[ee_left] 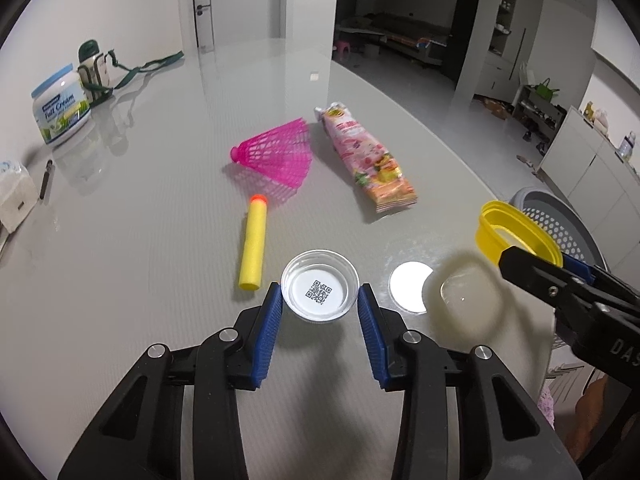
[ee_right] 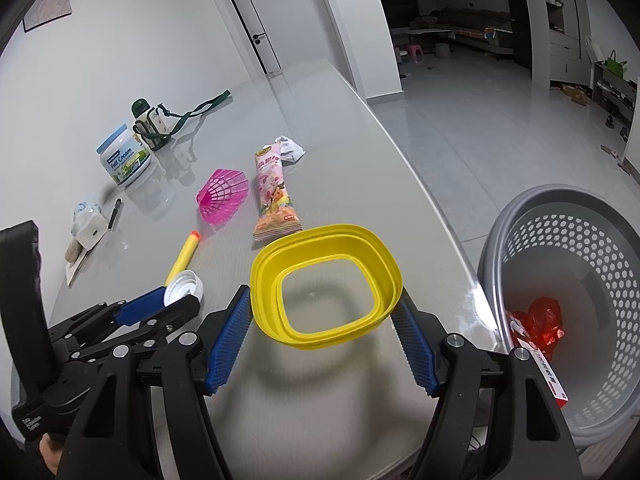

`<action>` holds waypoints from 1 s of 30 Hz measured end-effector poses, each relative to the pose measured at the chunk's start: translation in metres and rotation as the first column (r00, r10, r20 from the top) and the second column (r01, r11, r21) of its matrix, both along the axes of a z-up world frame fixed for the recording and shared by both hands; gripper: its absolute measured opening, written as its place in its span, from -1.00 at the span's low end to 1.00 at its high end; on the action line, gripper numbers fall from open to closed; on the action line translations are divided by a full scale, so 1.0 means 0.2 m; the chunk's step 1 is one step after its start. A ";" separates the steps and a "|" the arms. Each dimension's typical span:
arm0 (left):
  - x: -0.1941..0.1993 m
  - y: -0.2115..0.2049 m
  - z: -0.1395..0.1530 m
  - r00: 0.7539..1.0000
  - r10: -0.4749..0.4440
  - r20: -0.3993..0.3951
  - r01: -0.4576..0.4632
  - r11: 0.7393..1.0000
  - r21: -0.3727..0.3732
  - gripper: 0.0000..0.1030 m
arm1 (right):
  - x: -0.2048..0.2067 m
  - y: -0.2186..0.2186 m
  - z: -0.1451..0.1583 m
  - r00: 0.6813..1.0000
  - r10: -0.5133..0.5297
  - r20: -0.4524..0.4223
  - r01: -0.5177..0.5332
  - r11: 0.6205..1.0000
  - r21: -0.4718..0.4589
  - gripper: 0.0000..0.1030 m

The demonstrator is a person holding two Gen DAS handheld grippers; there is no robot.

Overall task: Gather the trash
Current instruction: 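Grasp the white round cup lid with the left tool while the right tool holds the yellow lid, then carry both lids over the grey basket and open both tools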

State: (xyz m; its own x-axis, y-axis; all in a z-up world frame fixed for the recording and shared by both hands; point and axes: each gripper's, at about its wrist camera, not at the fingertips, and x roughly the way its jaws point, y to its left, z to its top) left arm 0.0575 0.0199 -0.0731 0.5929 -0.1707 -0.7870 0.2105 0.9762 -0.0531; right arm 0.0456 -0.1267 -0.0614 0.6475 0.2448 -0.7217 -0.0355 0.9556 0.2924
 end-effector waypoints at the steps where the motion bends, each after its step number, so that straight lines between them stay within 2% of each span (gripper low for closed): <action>1: 0.00 -0.01 0.01 1.000 -0.008 0.004 0.008 1.000 0.000 -0.25 | -0.01 -0.01 0.00 1.000 -0.003 0.000 0.003 1.000 0.000 0.31; 7: 0.01 -0.13 0.06 0.998 -0.063 0.018 0.063 0.998 -0.003 -0.25 | -0.07 -0.11 0.02 0.999 -0.036 0.002 0.036 0.999 -0.001 0.31; 15: -0.02 -0.43 0.12 0.984 -0.175 0.042 0.175 0.985 -0.004 -0.25 | -0.15 -0.36 0.04 0.990 -0.140 0.004 0.140 0.990 0.005 0.31; 24: -0.02 -0.74 0.16 0.954 -0.297 0.048 0.297 0.955 0.008 -0.25 | -0.26 -0.62 0.02 0.965 -0.261 -0.001 0.261 0.965 0.010 0.31; 30: -0.04 -0.96 0.14 0.924 -0.380 0.034 0.380 0.925 0.011 -0.25 | -0.35 -0.82 0.00 0.935 -0.355 -0.011 0.355 0.935 0.001 0.31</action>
State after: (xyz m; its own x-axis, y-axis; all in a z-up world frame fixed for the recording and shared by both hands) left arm 0.0503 -0.1719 -0.0447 0.5109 -0.3852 -0.7685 0.5672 0.8228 -0.0354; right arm -0.0245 -0.2905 -0.0611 0.6848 0.0029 -0.7287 0.3092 0.9044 0.2942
